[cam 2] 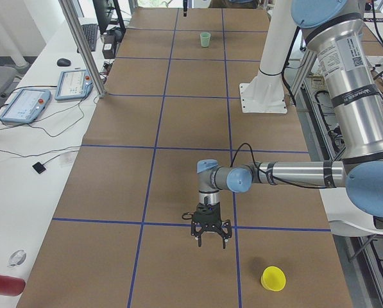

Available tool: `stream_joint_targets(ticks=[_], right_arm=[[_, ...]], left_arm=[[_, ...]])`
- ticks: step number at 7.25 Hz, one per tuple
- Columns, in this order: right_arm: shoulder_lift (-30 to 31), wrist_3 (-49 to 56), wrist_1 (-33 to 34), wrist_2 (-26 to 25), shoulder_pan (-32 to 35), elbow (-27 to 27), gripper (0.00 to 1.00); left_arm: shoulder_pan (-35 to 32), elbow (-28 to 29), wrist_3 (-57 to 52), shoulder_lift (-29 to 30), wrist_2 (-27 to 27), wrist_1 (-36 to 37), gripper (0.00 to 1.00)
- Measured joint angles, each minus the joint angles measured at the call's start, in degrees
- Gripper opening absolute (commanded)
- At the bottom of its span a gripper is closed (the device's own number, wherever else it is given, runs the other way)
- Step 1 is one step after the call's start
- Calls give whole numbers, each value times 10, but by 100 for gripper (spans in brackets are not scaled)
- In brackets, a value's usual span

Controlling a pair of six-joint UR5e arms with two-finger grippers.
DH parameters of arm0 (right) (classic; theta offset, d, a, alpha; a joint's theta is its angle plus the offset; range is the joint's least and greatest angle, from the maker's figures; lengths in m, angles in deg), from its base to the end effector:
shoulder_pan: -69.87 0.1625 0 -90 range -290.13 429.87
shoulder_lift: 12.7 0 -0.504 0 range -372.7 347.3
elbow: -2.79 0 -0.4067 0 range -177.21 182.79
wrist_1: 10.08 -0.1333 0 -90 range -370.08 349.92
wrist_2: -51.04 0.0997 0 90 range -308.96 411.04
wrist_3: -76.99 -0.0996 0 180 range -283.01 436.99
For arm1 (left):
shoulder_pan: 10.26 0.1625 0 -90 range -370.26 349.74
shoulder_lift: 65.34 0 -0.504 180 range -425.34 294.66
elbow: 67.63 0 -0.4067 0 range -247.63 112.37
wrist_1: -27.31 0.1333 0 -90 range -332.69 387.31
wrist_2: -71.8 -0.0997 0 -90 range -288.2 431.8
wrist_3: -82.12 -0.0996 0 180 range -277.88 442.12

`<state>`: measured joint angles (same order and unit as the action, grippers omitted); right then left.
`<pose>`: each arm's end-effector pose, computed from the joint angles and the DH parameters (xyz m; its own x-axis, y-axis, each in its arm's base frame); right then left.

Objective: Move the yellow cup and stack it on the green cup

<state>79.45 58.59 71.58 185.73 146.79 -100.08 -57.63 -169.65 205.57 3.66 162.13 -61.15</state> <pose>-0.0511 -0.4994 0.6249 0.6753 -0.0743 0.7338 0.0008 0.9950 0.1000 0.1062 -0.3113 0.8126 0.1497 -0.9764 0.1555 0.9815 0.1657 0.0959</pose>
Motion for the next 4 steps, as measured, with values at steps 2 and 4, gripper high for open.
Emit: stream_joint_targets(ticks=[2, 4], right_arm=[[8, 0, -2, 1, -14, -8, 100], [21, 1, -3, 1, -18, -16, 100]], left_arm=[[68, -12, 177, -4, 3, 145, 100], [144, 12, 300, -5, 40, 196, 100]])
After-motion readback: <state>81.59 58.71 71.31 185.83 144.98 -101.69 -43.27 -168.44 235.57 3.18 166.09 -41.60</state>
